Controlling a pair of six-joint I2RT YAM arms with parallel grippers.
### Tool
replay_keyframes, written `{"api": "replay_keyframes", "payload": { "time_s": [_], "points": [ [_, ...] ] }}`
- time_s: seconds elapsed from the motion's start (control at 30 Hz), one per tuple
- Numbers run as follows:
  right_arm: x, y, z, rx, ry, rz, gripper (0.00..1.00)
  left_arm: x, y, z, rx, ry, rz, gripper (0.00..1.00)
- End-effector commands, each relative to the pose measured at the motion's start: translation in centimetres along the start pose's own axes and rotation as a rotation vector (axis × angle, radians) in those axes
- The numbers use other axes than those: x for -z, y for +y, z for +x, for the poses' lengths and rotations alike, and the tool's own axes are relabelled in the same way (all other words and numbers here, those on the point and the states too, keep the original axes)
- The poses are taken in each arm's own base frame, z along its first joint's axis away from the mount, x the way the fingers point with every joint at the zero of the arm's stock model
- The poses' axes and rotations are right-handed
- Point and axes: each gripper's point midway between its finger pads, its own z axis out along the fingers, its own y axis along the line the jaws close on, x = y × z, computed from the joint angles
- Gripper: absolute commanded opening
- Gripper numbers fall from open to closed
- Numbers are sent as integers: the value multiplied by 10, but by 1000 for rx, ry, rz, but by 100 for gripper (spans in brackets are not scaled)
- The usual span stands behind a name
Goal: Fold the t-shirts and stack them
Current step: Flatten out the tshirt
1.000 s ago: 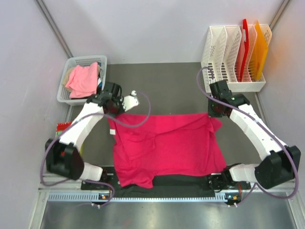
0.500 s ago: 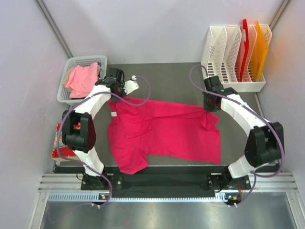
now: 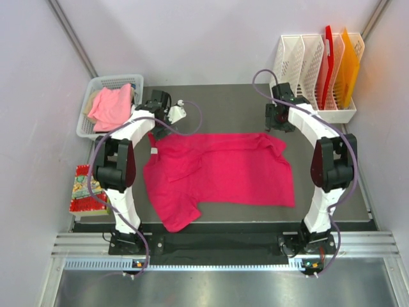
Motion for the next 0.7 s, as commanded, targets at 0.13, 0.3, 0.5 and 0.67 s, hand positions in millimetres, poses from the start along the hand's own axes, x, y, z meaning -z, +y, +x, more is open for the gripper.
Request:
{"api": "replay_keyframes", "payload": {
  "time_s": [0.13,0.3,0.5,0.67],
  "points": [
    [33,-24,-11,-25,-76,55,74,42,49,-12,106,-65,-175,99],
    [54,-22,15,-23,-90,13,43,97,9,-29,112,-169,-49,99],
    [42,-23,44,-23,-33,13,37,112,-89,-37,58,-229,136,99],
    [31,-12,51,-15,-5,-24,33,97,-121,-26,123,-138,244,99]
  ]
}}
